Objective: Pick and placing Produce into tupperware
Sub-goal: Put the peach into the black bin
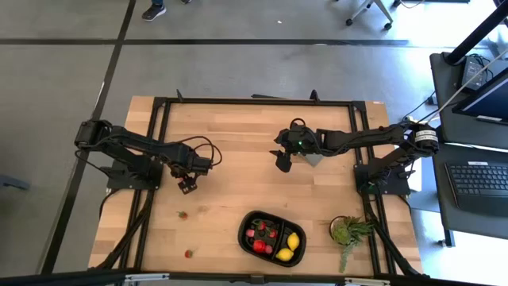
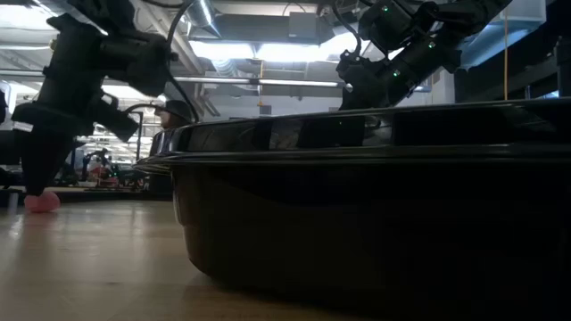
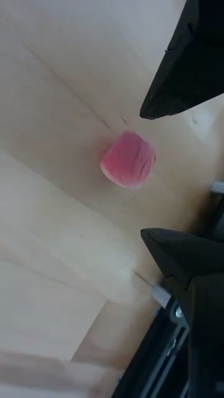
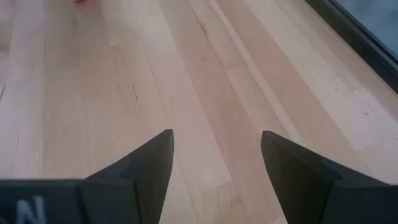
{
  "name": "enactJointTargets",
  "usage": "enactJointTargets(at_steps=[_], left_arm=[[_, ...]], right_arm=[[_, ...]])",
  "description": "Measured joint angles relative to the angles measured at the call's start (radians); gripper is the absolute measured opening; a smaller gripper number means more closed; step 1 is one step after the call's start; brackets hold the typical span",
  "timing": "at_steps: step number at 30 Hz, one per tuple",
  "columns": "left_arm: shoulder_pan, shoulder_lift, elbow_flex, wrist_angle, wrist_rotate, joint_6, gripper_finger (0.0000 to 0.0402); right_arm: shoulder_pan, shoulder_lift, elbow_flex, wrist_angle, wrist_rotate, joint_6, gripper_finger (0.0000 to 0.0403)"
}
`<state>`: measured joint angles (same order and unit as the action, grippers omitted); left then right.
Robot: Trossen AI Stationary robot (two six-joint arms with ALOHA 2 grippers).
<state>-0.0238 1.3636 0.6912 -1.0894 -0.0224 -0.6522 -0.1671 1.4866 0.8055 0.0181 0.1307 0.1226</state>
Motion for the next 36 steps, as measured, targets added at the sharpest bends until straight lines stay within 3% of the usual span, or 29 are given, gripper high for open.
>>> enactJointTargets(at_steps=[8, 11, 20, 30, 36], left_arm=[[0.0, 0.0, -0.06, 0.116, 0.007, 0.033, 0.0277], [0.0, 0.0, -0.082, 0.182, 0.054, 0.057, 0.0271], [0.0, -0.002, -0.112, 0.19, 0.071, 0.053, 0.0245], [0.0, -0.001, -0.112, 0.211, 0.079, 0.061, 0.0177], [0.001, 0.0, -0.114, 0.226, 0.155, 0.093, 0.0119]], right_arm=[[0.0, 0.0, 0.0, 0.0, 0.0, 0.0, 0.0243], [0.0, 0.0, 0.0, 0.0, 0.0, 0.0, 0.0243], [0.0, 0.0, 0.0, 0.0, 0.0, 0.0, 0.0243], [0.0, 0.0, 0.0, 0.0, 0.0, 0.0, 0.0243], [0.0, 0.0, 0.0, 0.0, 0.0, 0.0, 0.0243]])
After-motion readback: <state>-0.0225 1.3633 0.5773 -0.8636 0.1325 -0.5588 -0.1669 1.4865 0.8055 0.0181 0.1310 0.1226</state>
